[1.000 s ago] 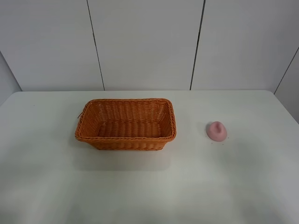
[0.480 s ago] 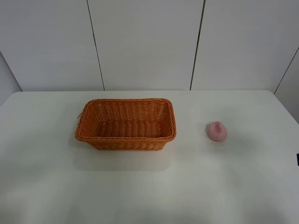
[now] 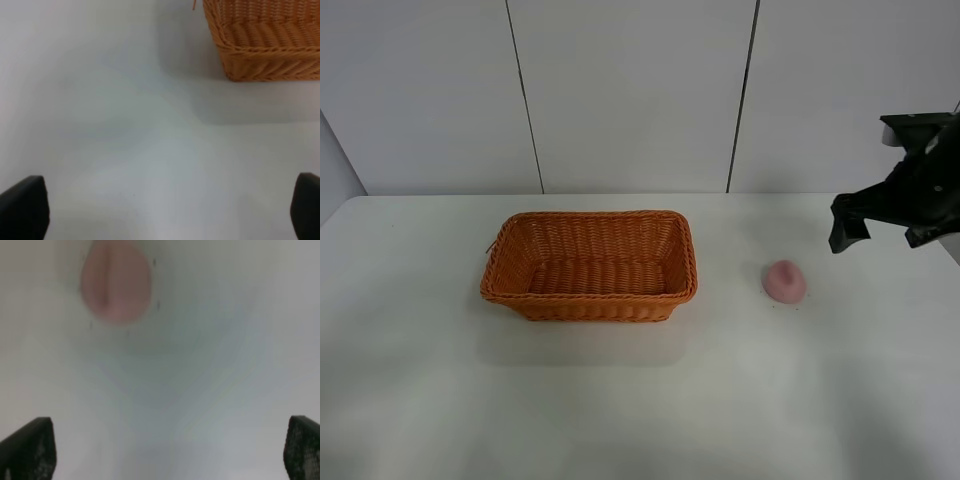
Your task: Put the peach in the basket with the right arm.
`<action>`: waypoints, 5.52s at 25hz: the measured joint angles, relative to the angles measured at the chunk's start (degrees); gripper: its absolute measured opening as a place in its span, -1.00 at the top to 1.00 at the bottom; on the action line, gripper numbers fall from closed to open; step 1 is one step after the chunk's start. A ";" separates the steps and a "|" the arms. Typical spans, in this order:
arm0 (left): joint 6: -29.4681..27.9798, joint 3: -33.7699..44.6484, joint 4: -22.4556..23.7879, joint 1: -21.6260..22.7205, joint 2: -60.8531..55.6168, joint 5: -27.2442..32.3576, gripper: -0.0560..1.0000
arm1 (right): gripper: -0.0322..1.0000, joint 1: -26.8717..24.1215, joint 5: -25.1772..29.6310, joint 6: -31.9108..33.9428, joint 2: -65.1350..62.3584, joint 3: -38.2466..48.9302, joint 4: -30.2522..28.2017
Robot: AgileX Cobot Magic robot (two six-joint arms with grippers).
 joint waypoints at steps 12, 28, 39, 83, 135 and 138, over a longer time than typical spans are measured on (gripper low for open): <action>0.00 0.00 0.00 0.00 0.00 0.00 -0.99 | -0.41 4.88 2.91 0.25 20.24 -16.48 0.46; 0.00 0.00 0.00 0.00 0.00 0.00 -0.99 | -0.25 5.15 -3.81 0.90 32.63 -16.60 1.14; 0.00 0.00 0.00 0.00 0.00 0.00 -0.99 | 0.95 5.15 -1.75 1.77 31.74 -19.05 1.19; 0.00 0.00 0.00 0.00 0.00 0.00 -0.99 | 0.85 40.15 0.87 3.46 45.78 -52.85 -2.29; 0.00 0.00 0.00 0.00 0.00 0.00 -0.99 | -0.41 0.66 17.00 3.24 43.46 -72.10 -3.74; 0.00 0.00 0.00 0.00 0.00 0.00 -0.99 | -0.41 0.66 17.00 3.24 43.46 -72.10 -2.99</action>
